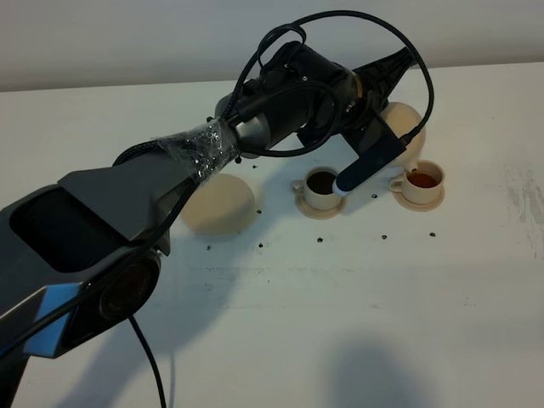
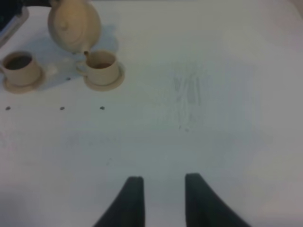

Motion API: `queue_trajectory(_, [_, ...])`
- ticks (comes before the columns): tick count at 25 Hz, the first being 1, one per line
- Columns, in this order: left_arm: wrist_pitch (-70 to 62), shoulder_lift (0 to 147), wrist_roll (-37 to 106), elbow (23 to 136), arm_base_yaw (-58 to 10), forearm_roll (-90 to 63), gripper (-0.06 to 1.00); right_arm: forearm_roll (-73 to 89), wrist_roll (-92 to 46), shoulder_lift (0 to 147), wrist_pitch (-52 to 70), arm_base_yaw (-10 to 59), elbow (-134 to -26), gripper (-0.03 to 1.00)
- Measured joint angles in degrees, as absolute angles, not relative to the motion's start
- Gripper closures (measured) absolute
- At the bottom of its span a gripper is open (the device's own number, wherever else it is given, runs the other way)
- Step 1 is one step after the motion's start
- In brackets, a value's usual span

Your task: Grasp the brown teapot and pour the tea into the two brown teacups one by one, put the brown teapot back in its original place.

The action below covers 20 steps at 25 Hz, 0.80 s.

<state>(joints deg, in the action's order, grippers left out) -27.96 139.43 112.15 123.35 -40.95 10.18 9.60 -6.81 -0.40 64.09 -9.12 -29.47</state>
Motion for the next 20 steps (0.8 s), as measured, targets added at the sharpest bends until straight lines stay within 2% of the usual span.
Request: queue_trajectory(20, [-25.9, 139.4, 114.2, 123.4, -41.0, 12.9, 0.83, 9.5, -6.7, -0.4, 64.1, -9.1, -29.5, 0.74])
